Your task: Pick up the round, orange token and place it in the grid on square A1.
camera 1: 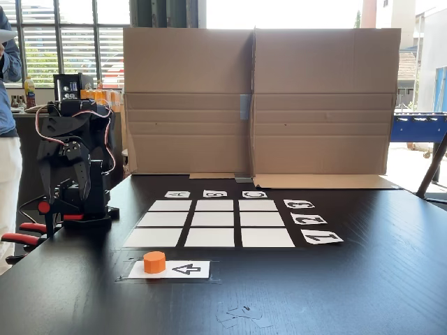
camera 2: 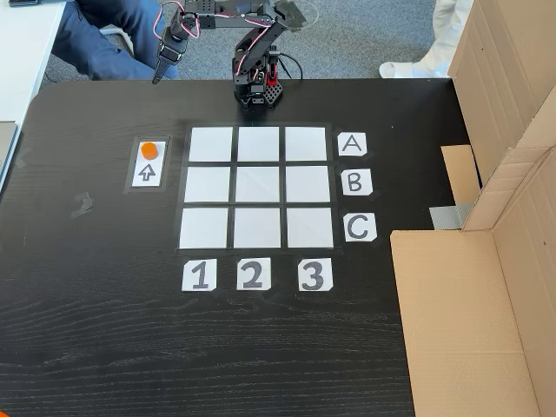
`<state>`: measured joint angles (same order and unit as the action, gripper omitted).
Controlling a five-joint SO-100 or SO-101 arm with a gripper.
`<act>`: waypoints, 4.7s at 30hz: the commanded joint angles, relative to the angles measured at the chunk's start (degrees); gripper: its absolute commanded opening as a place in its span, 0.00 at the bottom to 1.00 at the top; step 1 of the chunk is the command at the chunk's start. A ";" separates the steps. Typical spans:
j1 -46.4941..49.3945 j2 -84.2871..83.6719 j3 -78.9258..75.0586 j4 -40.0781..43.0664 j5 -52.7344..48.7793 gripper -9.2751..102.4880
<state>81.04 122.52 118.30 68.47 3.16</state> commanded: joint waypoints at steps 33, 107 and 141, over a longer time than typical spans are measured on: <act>-22.59 -44.38 -47.29 17.31 11.78 0.32; -24.79 -70.93 -60.12 12.39 11.07 0.33; -27.33 -72.33 -59.68 12.66 10.63 0.31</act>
<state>54.40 50.10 59.94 81.21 14.15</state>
